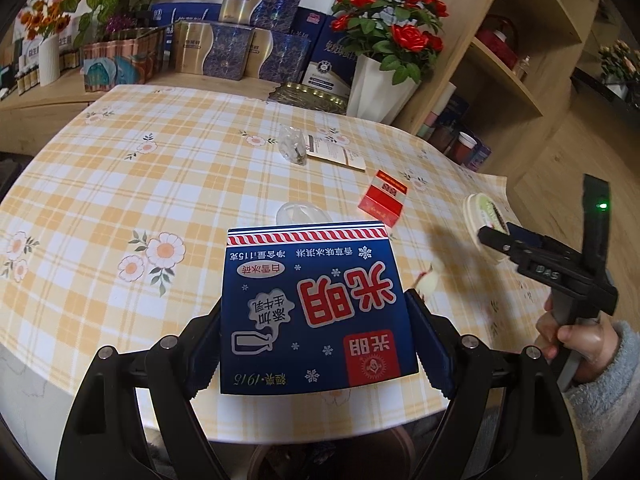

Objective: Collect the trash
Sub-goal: 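Carry both items over the bin and open the left tool to drop the carton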

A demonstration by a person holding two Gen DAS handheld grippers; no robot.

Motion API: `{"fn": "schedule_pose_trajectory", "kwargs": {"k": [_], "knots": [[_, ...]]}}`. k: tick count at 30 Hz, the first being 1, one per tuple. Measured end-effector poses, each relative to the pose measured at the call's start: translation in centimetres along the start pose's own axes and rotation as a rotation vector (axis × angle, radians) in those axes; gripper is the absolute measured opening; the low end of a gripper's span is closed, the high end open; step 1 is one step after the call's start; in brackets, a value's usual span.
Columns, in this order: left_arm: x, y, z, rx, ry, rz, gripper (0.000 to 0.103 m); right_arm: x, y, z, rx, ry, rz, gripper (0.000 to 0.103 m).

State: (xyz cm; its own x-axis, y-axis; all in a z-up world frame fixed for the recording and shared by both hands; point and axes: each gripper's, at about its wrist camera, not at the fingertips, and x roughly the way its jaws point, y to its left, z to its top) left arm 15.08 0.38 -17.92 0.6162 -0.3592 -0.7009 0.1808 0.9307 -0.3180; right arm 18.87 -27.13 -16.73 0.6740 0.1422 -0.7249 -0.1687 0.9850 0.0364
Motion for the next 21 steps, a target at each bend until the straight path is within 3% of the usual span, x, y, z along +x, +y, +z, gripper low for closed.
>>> {"fn": "schedule_pose_trajectory", "kwargs": {"k": [10,21], "knots": [[-3.7,-1.2,-4.1,0.107,0.009,-0.024,0.08,-6.7,2.6,-5.9,0.084,-0.066,0.06,0.081],[-2.0,-3.3,-12.3,0.243,0.2,-0.07,0.081,-9.8,5.4,-13.4,0.126,-0.045,0.1,0.081]]}}
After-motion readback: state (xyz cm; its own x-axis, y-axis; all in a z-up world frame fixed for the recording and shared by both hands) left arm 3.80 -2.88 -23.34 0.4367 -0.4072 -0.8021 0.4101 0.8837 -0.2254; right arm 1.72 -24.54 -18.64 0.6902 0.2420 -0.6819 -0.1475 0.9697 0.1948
